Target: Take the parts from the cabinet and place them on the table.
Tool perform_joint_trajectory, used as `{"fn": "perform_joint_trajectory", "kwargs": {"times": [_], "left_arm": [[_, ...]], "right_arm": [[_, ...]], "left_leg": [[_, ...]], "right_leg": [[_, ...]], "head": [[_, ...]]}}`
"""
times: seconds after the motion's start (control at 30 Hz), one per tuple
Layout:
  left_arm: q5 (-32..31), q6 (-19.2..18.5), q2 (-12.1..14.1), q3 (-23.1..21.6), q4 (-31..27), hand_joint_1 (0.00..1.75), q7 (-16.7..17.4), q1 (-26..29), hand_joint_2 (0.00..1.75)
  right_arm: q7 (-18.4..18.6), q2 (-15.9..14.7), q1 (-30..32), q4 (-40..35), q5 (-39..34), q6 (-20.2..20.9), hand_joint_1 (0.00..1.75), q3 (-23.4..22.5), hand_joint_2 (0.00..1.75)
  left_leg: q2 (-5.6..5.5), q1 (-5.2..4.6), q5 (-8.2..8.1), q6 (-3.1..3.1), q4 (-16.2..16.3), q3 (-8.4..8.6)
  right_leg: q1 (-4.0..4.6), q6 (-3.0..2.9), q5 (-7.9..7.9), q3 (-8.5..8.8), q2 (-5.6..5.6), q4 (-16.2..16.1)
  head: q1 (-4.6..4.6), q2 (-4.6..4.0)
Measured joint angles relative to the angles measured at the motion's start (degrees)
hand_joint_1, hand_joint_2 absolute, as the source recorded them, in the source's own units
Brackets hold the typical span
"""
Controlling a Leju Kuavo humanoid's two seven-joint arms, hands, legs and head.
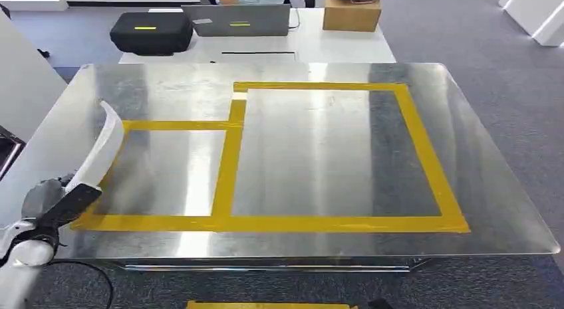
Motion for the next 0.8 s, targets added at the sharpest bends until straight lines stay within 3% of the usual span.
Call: {"fn": "perform_joint_trajectory", "kwargs": {"times": [0.27, 0.6, 0.63, 0.8], "left_arm": [[-6.76, -2.67, 0.20, -7.26, 0.00, 1.75, 2.40, -3.03, 1.75], [-10.28, -4.28, 0.04, -13.32, 0.00, 1.75, 3.94, -5.50, 1.75], [-10.41, -4.50, 0.02, -13.62, 0.00, 0.00, 4.02, -5.63, 1.75], [-11.40, -5.77, 0.00, -15.53, 0.00, 0.00, 5.25, -6.44, 1.75]], "right_arm": [[0.04, -0.15, -0.17, 0.00, 0.00, 0.24, 0.00, 0.65, 1.75], [0.33, -0.17, -0.15, 0.00, -0.09, 0.24, 0.00, 1.07, 1.75], [0.33, -0.17, -0.15, 0.00, -0.11, 0.24, 0.00, 1.07, 0.00], [0.35, -0.17, -0.15, 0.00, -0.37, 0.24, 0.00, 1.38, 0.00]], "left_leg": [[0.00, 0.00, 0.04, 0.00, 0.00, 0.01], [0.00, 0.00, 0.04, 0.00, 0.00, 0.00], [0.01, 0.00, 0.04, 0.00, 0.00, 0.00], [0.01, 0.00, 0.04, 0.00, 0.00, 0.00]], "right_leg": [[0.01, 0.00, 0.00, -0.04, -0.05, 0.00], [0.00, 0.00, 0.01, -0.02, 0.01, 0.01], [0.00, 0.00, 0.01, -0.02, 0.01, 0.01], [0.01, 0.00, 0.01, -0.04, 0.02, 0.01]], "head": [[0.02, 0.00], [0.00, 0.00], [0.02, 0.00], [0.00, 0.00]]}}
